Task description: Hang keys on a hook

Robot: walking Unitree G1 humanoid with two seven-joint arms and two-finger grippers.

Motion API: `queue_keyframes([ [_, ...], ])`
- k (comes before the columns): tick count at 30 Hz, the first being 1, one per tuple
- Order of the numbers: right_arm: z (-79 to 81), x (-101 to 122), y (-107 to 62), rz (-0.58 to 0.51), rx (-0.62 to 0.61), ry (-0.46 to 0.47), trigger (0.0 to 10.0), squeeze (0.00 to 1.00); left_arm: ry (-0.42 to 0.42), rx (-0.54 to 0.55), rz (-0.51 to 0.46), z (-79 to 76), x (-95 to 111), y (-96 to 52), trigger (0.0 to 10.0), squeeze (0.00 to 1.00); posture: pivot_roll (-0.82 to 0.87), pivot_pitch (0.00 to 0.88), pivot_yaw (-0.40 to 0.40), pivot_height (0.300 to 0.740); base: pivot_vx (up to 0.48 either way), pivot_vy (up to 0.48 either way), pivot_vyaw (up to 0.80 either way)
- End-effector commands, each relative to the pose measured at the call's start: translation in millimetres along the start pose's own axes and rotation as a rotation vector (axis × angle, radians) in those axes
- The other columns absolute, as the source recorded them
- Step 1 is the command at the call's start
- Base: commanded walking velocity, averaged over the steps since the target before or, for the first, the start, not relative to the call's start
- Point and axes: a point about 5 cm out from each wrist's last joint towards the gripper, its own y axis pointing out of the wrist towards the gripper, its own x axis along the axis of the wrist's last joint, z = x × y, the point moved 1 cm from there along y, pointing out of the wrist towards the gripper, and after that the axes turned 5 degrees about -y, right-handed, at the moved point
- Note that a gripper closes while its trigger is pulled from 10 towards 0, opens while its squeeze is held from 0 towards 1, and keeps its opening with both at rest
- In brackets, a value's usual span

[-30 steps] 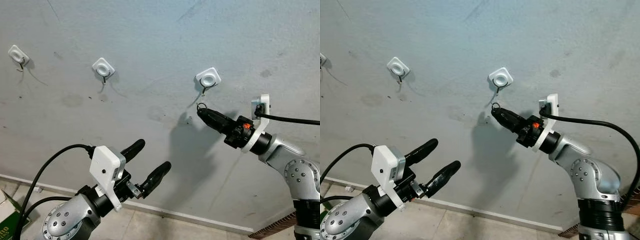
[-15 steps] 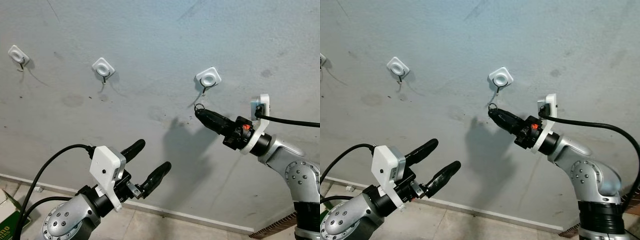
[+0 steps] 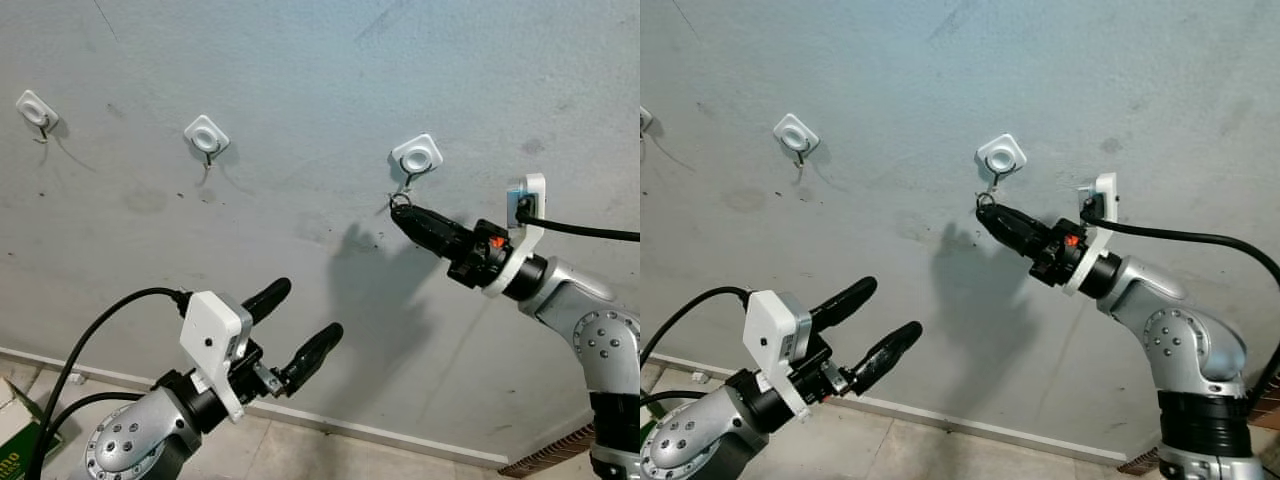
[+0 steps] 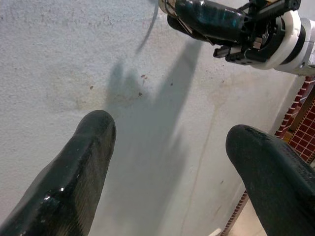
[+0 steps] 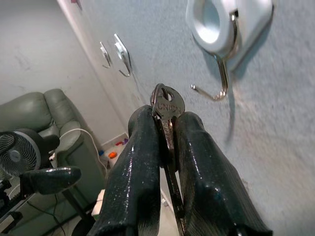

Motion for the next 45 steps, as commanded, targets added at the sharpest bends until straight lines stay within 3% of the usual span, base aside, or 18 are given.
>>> queue_keyframes([
  [1, -0.3, 7.2, 0.1, -0.011, 0.010, -0.027, 10.0, 0.00, 0.018, -0.001, -0.004, -1.2, 2.7, 0.2, 10.0, 0.00, 0.06, 0.038, 0.013, 0.740, 0.000, 0.000, 0.00],
  [6, -3.9, 7.6, 2.4, -0.016, 0.004, -0.023, 10.0, 0.00, 0.026, 0.002, -0.010, -0.8, 3.9, 0.8, 10.0, 0.00, 0.05, 0.039, 0.012, 0.740, 0.000, 0.000, 0.00],
  [14, -7.1, 5.5, 4.2, -0.026, -0.002, 0.016, 10.0, 0.00, 0.122, 0.099, -0.112, 12.1, 21.5, 5.8, 10.0, 0.00, 0.05, 0.041, 0.009, 0.740, 0.000, 0.000, 0.00],
  [32, -14.6, 7.1, 1.0, -0.059, -0.025, 0.072, 10.0, 0.00, 0.106, 0.090, -0.104, 8.6, 17.1, 7.8, 10.0, 0.00, 0.05, 0.040, 0.006, 0.740, 0.000, 0.000, 0.00],
  [45, -24.6, 9.9, -6.6, -0.113, -0.074, 0.166, 10.0, 0.00, 0.108, 0.081, -0.094, 8.6, 16.3, 7.2, 10.0, 0.00, 0.05, 0.040, 0.014, 0.740, 0.000, 0.000, 0.00],
])
